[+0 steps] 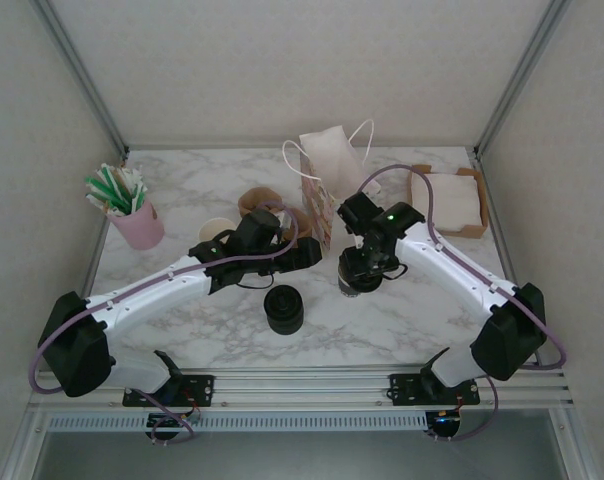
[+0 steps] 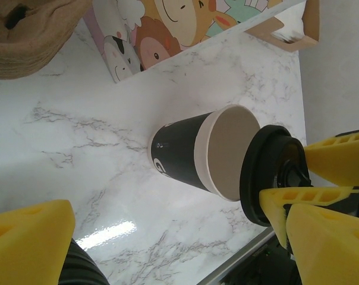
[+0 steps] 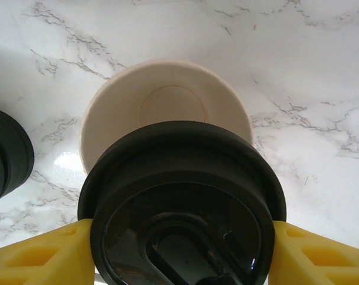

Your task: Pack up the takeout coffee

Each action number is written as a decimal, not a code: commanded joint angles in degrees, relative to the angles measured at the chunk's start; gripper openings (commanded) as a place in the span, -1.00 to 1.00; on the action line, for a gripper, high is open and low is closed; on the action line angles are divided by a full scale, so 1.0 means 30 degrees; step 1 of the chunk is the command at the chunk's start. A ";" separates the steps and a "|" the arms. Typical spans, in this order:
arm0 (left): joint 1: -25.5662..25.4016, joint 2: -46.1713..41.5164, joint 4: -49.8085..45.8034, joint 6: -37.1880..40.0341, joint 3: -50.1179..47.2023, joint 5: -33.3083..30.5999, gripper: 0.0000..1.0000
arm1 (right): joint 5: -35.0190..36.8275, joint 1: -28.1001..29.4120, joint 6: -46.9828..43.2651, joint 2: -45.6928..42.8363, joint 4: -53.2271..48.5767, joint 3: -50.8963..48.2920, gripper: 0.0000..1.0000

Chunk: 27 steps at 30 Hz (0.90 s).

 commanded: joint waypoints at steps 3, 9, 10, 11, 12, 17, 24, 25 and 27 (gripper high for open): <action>-0.0146 -0.0058 0.0574 0.0325 -0.0078 -0.0324 0.83 | 0.0051 -0.0117 -0.0504 0.0725 -0.0045 0.1045 0.31; -0.0146 0.0024 0.0684 0.0299 -0.0193 -0.0253 0.83 | 0.0139 -0.0125 -0.0736 0.1351 -0.0036 0.1633 0.31; -0.0146 0.0061 0.0738 0.0300 -0.0239 -0.0225 0.83 | 0.0168 -0.0124 -0.0755 0.1481 -0.0052 0.1739 0.31; -0.0146 0.0061 0.0746 0.0295 -0.0254 -0.0200 0.83 | 0.0211 -0.0115 -0.0799 0.1571 -0.0068 0.1814 0.31; -0.0153 0.0085 0.0770 0.0270 -0.0283 -0.0187 0.84 | 0.0249 -0.0122 -0.0840 0.1703 -0.0093 0.1916 0.31; -0.0146 0.0134 0.0895 0.0303 -0.0400 -0.0021 0.87 | 0.0261 -0.0126 -0.0874 0.2123 -0.0041 0.2082 0.31; -0.0146 0.0277 0.0911 0.0389 -0.0429 0.0040 0.89 | 0.0211 -0.0124 -0.0925 0.2531 -0.0016 0.2245 0.31; -0.0146 0.0288 0.0935 0.0387 -0.0430 0.0054 0.90 | 0.0227 -0.0119 -0.0905 0.2560 0.0012 0.2218 0.31; -0.0146 0.0330 0.0943 0.0416 -0.0430 0.0097 0.90 | 0.0256 -0.0128 -0.0909 0.2619 0.0009 0.2175 0.31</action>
